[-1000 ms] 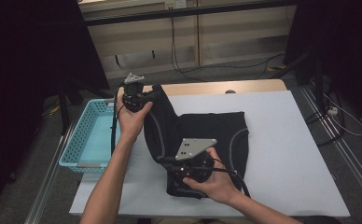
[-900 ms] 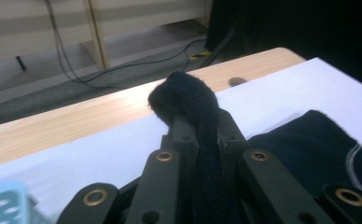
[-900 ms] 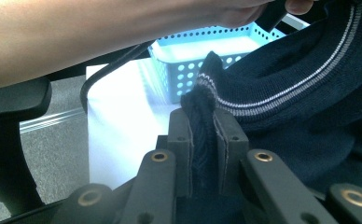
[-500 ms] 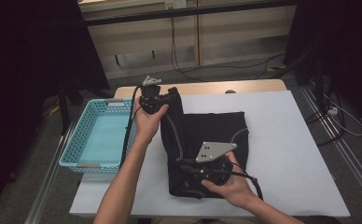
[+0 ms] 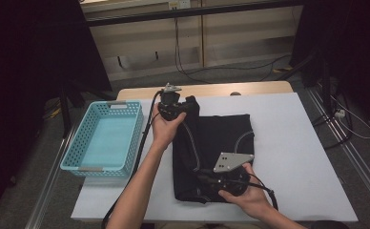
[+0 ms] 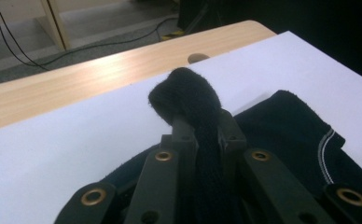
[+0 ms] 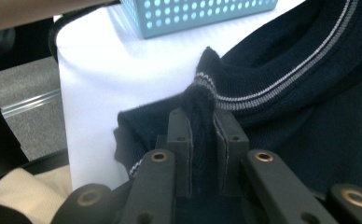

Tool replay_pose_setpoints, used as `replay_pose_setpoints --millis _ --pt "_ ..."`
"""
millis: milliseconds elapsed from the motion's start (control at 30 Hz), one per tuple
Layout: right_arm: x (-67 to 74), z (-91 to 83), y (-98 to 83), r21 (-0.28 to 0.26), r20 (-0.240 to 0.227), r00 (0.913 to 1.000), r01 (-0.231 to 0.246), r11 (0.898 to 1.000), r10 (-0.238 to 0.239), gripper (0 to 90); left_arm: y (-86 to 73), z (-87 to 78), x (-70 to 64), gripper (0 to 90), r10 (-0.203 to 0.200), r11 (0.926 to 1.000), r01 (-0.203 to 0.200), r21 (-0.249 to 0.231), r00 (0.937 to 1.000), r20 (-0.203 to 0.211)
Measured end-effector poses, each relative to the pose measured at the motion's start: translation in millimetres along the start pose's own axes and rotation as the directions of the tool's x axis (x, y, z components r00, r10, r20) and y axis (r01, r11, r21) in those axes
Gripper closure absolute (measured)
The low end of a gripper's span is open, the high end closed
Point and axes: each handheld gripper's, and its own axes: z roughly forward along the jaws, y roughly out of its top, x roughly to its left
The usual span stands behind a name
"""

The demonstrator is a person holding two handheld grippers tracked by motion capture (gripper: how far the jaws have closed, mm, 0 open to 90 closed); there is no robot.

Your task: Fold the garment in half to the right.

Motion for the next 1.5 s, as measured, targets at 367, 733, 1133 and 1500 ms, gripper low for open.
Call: replay_pose_setpoints --millis 367,733,1133,1500 --pt "-1.8 -10.5 -17.8 0.013 0.028 0.9995 -0.015 1.000 0.014 78.9 -9.0 27.6 -3.1 81.3 -0.056 0.9984 0.055 0.012 0.9977 0.037" --pt "-0.9 -20.3 -29.5 0.027 0.052 0.9985 -0.021 0.999 0.020 79.0 -13.4 51.1 -17.4 81.5 -0.051 0.9982 0.049 0.035 0.9974 0.052" --pt "-8.6 -39.5 -42.3 0.031 0.095 0.9942 -0.054 0.998 0.051 78.9 -5.2 65.9 -34.7 81.5 -0.037 0.9988 0.034 0.036 0.9968 0.071" --pt "-16.9 -53.5 -54.7 0.052 0.133 0.9891 -0.069 0.996 0.062 78.3 -5.2 89.4 -50.2 81.5 -0.049 0.9976 0.044 0.054 0.9944 0.094"
